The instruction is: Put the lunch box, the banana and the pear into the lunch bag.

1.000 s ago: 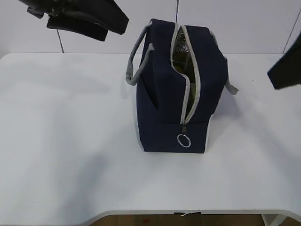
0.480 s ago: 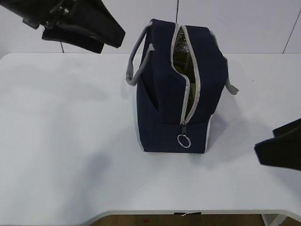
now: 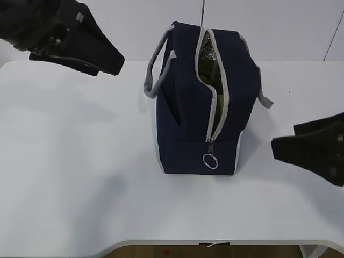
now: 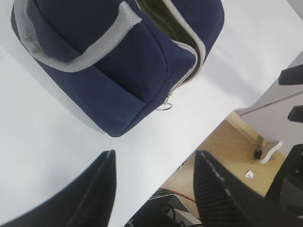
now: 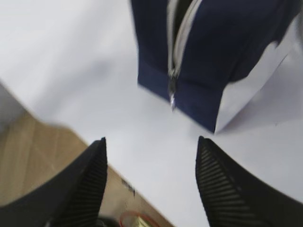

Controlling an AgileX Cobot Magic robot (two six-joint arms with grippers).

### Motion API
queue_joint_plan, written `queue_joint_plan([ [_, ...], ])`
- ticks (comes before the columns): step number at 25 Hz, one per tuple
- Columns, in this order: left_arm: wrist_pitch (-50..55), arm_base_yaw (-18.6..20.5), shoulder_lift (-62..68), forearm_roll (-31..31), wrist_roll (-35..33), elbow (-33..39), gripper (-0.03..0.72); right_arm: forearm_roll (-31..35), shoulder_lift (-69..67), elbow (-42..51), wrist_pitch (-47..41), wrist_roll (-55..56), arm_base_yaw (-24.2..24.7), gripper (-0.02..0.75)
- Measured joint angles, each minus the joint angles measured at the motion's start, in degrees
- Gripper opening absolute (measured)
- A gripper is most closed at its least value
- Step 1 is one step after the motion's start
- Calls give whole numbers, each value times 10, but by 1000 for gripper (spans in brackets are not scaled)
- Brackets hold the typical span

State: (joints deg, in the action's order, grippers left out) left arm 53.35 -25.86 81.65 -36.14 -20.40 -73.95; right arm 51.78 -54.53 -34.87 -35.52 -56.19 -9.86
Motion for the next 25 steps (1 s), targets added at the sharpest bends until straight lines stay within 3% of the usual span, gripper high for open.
queue_joint_plan([
  [4, -12, 0, -1, 6, -2, 0, 398, 78, -19, 4, 17, -79, 0, 473],
  [17, -56, 0, -1, 17, -5, 0, 395, 457, -170, 86, 19, -596, 0, 463],
  [20, -58, 0, -1, 17, -5, 0, 394, 503, -215, 86, 5, -663, 0, 460],
  [25, -64, 0, -1, 17, -6, 0, 394, 513, -291, 79, -12, -696, 0, 456],
])
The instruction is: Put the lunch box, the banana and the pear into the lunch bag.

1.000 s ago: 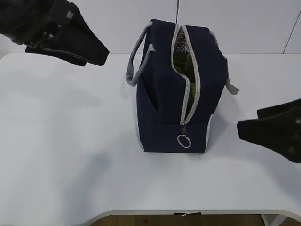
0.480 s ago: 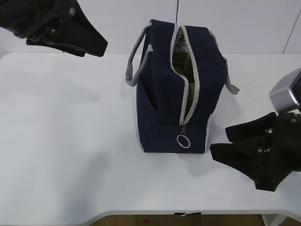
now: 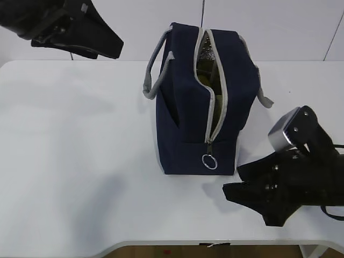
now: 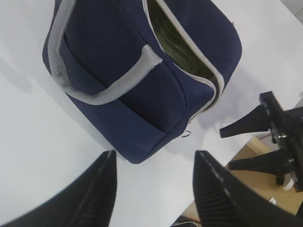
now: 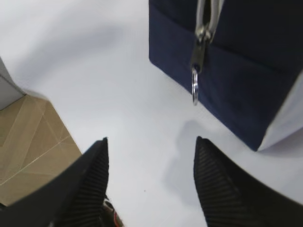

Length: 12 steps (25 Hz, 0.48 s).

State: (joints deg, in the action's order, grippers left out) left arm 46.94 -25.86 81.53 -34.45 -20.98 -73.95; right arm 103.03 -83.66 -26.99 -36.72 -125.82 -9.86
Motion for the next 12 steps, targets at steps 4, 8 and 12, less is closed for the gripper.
queue_joint_plan([
  [4, -6, 0, 0, 0, 0, 0, 394, 2, -39, -30, -11, -3, 0, 424],
  [8, -6, 0, 0, 1, 0, 0, 393, 4, -60, -52, -16, -7, 0, 417],
  [12, -7, 0, 0, 2, 0, 0, 393, 4, -74, -66, -16, -18, 0, 416],
])
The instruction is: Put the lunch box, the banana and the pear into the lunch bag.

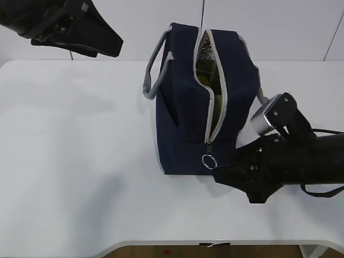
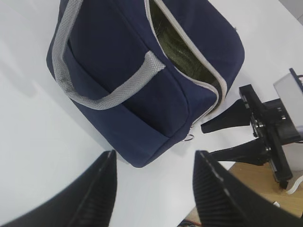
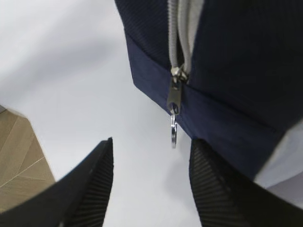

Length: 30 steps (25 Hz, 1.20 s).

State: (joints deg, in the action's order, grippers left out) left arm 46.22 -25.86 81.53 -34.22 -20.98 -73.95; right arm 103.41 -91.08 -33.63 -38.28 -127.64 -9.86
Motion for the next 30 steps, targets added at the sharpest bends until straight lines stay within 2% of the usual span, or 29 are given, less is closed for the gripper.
queue_joint_plan([
  [11, 0, 0, 0, 2, 0, 0, 391, 0, -64, -40, -1, -10, 0, 406],
  [21, -1, 0, 1, 2, 0, 0, 389, 0, -85, -57, -10, -11, 0, 323],
  [30, -4, 0, 1, 2, 0, 0, 389, 0, -85, -57, -32, -11, 0, 314],
])
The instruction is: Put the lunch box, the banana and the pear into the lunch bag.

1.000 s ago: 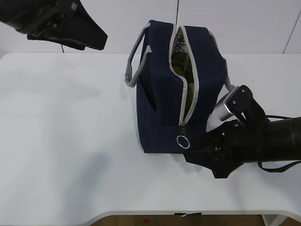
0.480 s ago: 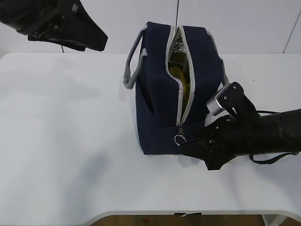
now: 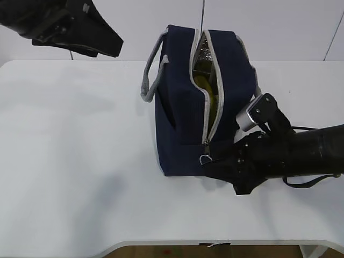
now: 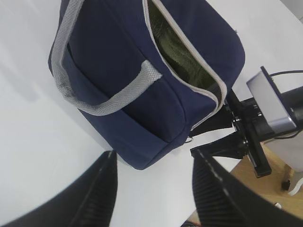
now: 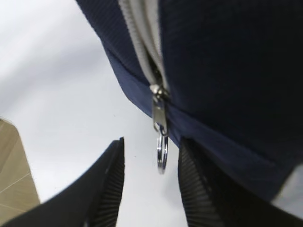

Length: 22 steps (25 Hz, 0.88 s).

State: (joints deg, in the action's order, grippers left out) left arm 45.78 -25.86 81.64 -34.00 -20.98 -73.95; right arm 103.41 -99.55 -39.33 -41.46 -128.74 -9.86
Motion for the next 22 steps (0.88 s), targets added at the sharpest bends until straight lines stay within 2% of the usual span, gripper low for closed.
queue_joint_plan([
  [22, 0, 0, 0, 0, 0, 0, 389, -3, -26, -1, 9, -15, -5, 314],
])
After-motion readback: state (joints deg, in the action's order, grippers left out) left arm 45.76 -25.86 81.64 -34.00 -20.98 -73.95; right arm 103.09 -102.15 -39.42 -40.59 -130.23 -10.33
